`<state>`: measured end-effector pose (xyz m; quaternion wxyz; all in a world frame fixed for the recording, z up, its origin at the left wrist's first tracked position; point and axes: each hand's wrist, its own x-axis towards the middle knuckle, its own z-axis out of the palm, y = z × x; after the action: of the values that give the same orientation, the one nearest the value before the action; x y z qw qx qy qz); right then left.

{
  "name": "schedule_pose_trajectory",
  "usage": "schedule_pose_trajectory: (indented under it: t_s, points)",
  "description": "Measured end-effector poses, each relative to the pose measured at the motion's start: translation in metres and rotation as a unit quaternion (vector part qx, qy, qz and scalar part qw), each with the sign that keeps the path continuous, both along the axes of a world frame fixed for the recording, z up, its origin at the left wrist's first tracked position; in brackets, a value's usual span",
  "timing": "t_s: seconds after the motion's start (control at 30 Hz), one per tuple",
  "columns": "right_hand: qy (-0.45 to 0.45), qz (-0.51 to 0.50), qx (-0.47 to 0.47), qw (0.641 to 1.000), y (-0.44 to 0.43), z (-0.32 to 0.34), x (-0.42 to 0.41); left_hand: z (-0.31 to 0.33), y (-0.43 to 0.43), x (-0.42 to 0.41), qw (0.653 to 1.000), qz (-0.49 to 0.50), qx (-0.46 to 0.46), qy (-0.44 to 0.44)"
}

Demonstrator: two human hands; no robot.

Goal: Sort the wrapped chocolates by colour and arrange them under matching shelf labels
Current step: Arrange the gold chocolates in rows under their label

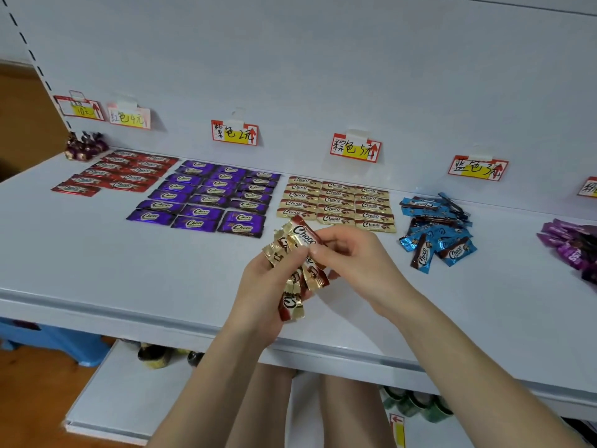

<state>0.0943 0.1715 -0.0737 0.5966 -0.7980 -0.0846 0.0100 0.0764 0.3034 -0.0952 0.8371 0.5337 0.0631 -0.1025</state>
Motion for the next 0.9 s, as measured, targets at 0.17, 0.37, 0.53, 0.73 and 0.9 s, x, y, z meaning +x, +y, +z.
schedule_pose_trajectory:
  t_s: [0.17, 0.37, 0.53, 0.73, 0.9]
  points:
    - [-0.007, -0.012, -0.024, 1.000, 0.000, 0.001, 0.023, -0.003, 0.015, 0.008, 0.997, 0.053, 0.046, 0.032]
    - [-0.019, -0.041, -0.228, 0.973, 0.004, -0.017, 0.068, -0.006, 0.036, 0.017, 0.983, 0.173, 0.061, 0.024]
    - [-0.126, -0.042, -0.428, 0.894, 0.010, -0.031, 0.073, -0.008, 0.040, 0.021, 0.975, 0.213, 0.057, 0.015]
    - [-0.170, -0.018, -0.445, 0.879, 0.011, -0.044, 0.045, -0.014, 0.040, 0.023, 0.974, 0.220, 0.047, 0.002]
    - [-0.164, -0.016, -0.465, 0.870, 0.015, -0.040, 0.054, -0.014, 0.041, 0.022, 0.975, 0.217, 0.041, -0.005]
